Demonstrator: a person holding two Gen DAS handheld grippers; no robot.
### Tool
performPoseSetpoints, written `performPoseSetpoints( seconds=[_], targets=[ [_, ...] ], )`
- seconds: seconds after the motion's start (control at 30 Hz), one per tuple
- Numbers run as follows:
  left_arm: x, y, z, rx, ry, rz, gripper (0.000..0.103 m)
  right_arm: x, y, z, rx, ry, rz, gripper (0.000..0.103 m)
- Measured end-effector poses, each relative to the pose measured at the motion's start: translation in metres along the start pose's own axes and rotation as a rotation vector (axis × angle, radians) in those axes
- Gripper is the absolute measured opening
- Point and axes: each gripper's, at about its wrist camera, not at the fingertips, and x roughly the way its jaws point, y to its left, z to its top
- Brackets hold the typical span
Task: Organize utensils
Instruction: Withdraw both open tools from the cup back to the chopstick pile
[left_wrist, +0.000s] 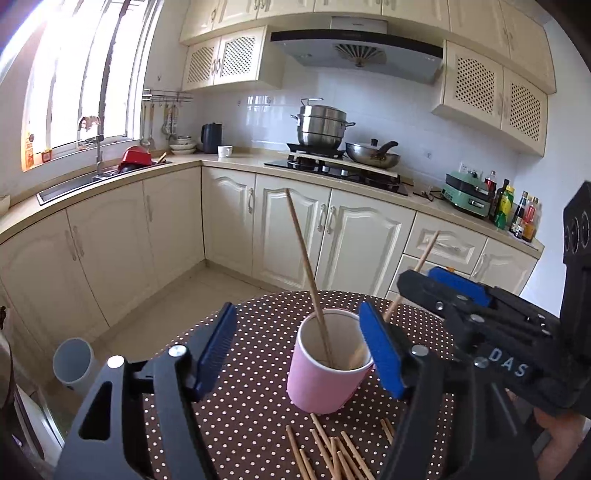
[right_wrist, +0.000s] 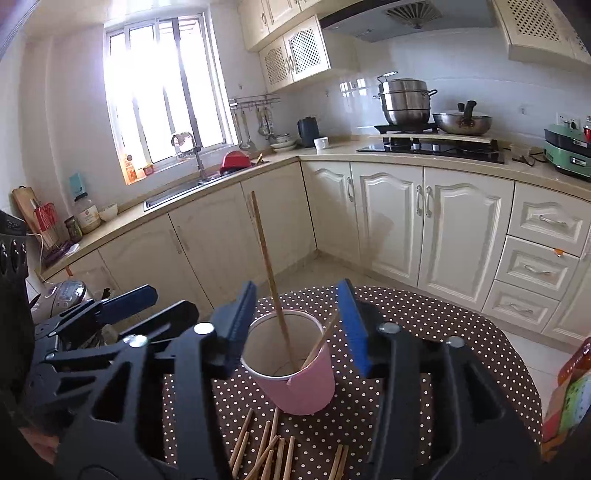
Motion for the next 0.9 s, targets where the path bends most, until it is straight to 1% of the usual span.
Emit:
performPoseSetpoints(
  seconds=[0.07,0.17,0.23,0.43,0.5,0.6,0.77,0.9],
  targets=[
    [-0.007,0.001,0.000,0.001,-0.009,0.009,0.070,-0.005,0.002,0.000,-0.012,-0.005,-0.004,0.047],
    [-0.018,0.001,0.001,0.002,-0.019,0.016,0.070,-0.014,0.006,-0.001,-0.032,-0.013,-0.012,0.051],
    [-0.027,0.000,0.000,0.005,-0.031,0.028,0.070,-0.020,0.006,-0.001,-0.038,-0.019,-0.015,0.051],
    [-0.056,0.003,-0.012,0.034,-0.049,0.079,0.071,-0.043,0.005,-0.007,-0.062,-0.028,-0.033,0.053],
    [-0.063,0.004,-0.019,0.038,-0.045,0.073,0.071,-0.051,0.003,-0.015,-0.068,-0.024,-0.041,0.054],
    [-0.067,0.005,-0.030,0.032,-0.017,0.050,0.071,-0.056,-0.002,-0.029,-0.052,-0.009,-0.045,0.055],
    [-0.066,0.005,-0.050,0.045,0.037,0.048,0.071,-0.058,-0.005,-0.056,-0.033,0.049,-0.036,0.055],
    [-0.062,0.011,-0.068,0.031,0.089,0.038,0.071,-0.061,-0.007,-0.075,-0.031,0.093,-0.030,0.055]
  ],
)
